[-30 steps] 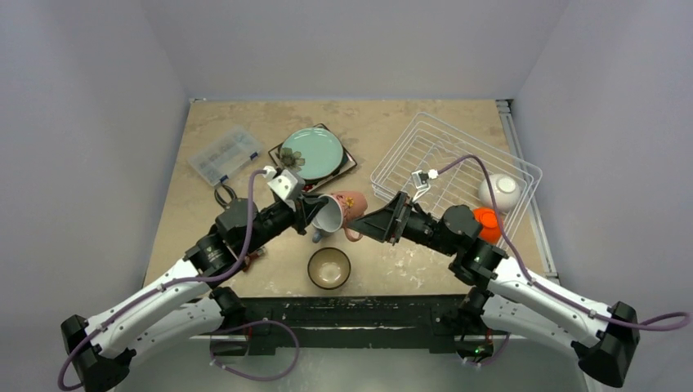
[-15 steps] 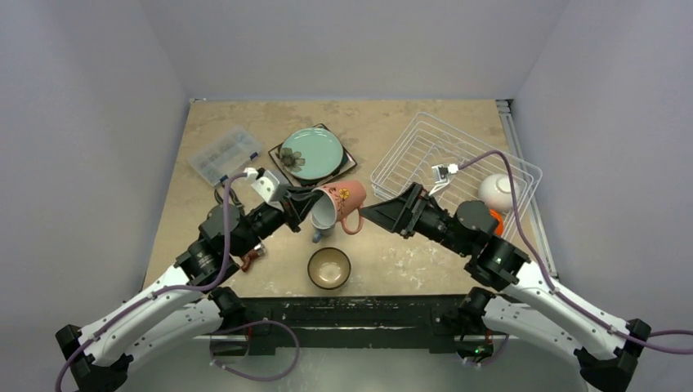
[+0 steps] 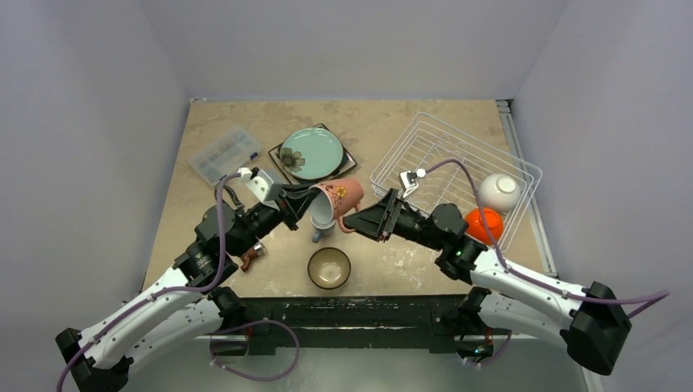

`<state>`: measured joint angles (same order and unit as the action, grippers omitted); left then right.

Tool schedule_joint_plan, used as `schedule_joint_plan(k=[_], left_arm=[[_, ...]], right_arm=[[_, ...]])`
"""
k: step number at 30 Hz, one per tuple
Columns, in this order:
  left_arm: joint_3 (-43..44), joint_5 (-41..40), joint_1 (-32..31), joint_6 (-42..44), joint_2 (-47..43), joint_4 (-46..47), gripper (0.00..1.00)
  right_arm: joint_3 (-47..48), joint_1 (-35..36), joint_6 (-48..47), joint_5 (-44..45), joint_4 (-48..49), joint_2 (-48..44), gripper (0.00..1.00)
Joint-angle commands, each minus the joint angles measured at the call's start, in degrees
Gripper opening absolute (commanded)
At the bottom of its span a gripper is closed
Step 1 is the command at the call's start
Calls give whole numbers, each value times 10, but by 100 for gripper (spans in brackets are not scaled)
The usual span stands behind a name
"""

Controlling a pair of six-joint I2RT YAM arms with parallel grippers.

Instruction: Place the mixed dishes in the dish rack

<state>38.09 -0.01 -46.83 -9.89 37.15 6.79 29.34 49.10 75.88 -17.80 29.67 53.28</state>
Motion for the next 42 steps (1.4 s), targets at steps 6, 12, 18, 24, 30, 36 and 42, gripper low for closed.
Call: schedule_joint_plan(k=[6,12,18,24,30,36,42], left_arm=[[4,43,-2,-34,-4,97,0],[1,42,3,-41,-12,100,0],[2,66,7,-55,-5,107,0],[3,79,8,-57,3,107,0],[3,94,7,-57,13,110,0],[8,98,7,-56,14,102,0],[80,67,8,-41,43,-27,18]], right_arm=[[-58,3,115,-18,317,41,51],[-60,5,50,19,242,-14,64],[-52,5,45,12,241,-18,68],[-42,14,63,4,305,34,60],[-30,15,79,-9,357,75,46],[-48,15,83,2,364,75,0],[-40,8,59,22,256,30,0]])
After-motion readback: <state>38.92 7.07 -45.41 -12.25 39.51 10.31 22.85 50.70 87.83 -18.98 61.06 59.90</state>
